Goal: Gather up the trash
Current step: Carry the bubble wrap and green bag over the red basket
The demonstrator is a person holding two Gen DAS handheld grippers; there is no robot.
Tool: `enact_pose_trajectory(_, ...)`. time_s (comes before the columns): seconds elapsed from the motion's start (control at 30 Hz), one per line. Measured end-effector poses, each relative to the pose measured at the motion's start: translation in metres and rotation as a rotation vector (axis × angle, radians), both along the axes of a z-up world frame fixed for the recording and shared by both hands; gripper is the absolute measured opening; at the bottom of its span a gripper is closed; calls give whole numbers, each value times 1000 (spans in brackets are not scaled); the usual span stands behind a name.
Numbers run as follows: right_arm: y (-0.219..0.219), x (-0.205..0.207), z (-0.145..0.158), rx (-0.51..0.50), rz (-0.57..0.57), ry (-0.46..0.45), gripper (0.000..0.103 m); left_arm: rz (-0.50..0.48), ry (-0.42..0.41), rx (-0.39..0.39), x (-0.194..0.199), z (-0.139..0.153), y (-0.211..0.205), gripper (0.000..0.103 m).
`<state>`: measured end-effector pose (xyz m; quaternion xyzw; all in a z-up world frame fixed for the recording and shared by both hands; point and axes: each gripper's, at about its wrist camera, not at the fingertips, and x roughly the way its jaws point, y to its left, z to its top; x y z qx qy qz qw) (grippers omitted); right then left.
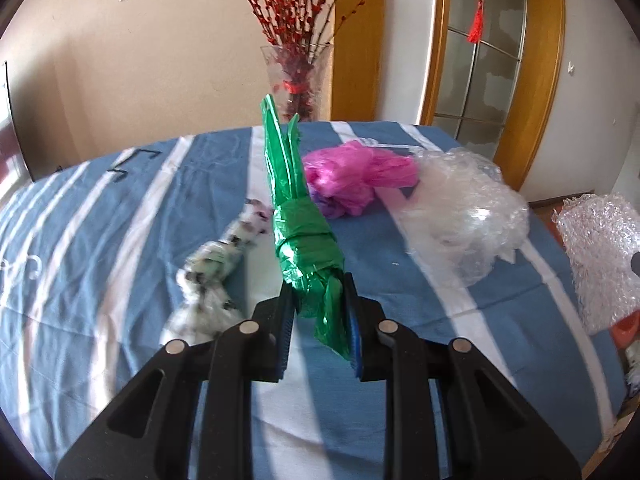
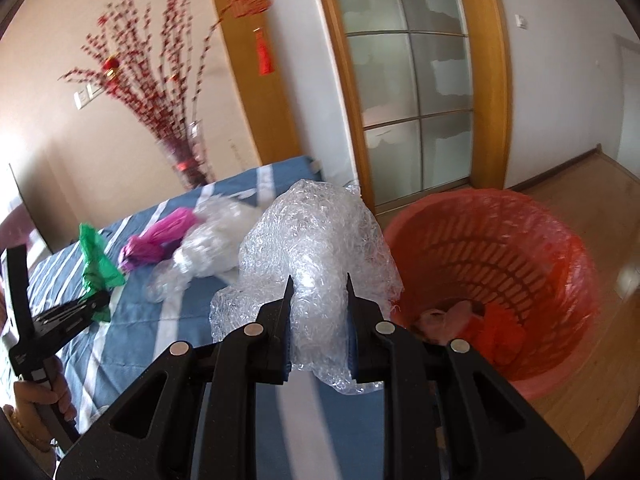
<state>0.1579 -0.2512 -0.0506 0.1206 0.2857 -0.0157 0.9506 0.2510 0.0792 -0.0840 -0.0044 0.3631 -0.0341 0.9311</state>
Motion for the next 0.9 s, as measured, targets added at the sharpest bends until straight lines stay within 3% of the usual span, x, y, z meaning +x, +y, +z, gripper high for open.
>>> enact_pose_trajectory(0.6,-93,-20,-9,64,-184,-22,21,-347,-10,-55,-24,24,-157,24)
enact_pose_trajectory(0.9,-116,-28,-13,85,-217,-33,21,-408,-17,-98,-37,33,-193,24)
